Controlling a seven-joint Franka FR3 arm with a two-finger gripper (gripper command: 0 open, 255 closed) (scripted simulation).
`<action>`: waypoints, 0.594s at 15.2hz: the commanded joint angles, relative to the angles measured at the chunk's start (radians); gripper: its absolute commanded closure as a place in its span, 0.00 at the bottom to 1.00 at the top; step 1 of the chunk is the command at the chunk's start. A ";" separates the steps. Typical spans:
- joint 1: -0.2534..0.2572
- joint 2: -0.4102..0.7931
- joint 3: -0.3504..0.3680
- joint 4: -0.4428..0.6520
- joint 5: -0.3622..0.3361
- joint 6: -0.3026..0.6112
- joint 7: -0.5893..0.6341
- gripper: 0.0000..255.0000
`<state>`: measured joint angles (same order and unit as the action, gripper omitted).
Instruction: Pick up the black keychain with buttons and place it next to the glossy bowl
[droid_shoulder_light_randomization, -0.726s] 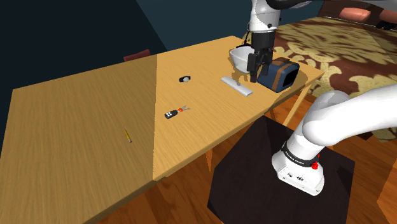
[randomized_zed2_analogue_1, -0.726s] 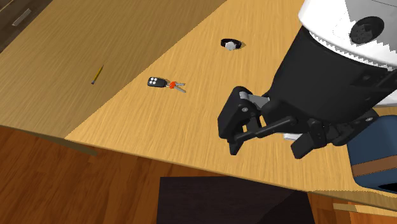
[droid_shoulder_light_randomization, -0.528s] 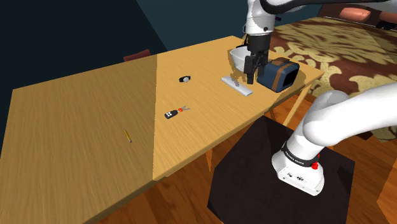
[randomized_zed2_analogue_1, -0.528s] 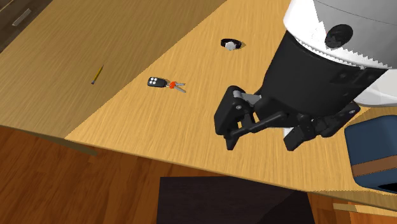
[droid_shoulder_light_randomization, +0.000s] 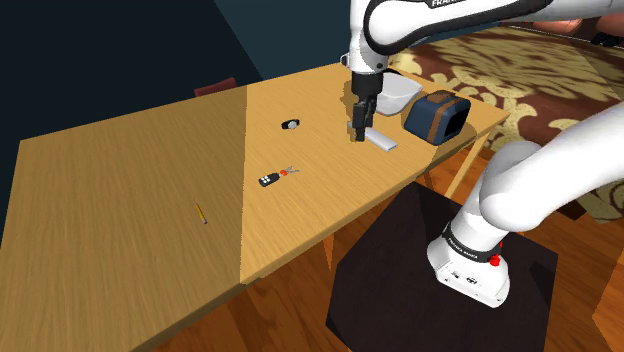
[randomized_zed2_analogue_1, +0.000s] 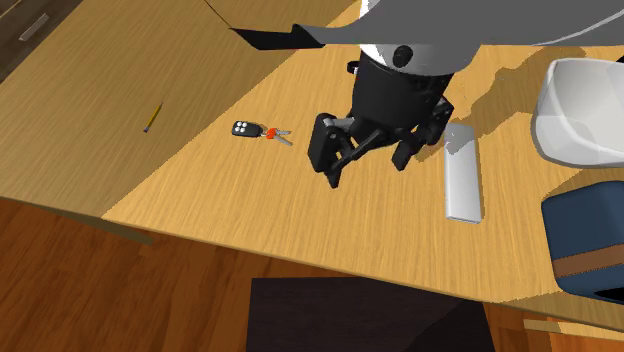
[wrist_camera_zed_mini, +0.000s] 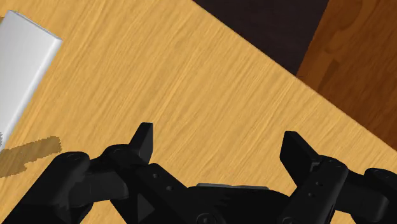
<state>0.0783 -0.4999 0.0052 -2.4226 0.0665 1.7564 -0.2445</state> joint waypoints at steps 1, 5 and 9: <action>0.021 0.061 0.003 0.007 -0.005 0.079 -0.060 0.00; 0.061 0.180 0.017 0.045 -0.009 0.207 -0.164 0.00; 0.099 0.297 0.036 0.096 -0.013 0.321 -0.261 0.00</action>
<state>0.1666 -0.2341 0.0350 -2.3424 0.0537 2.0476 -0.4804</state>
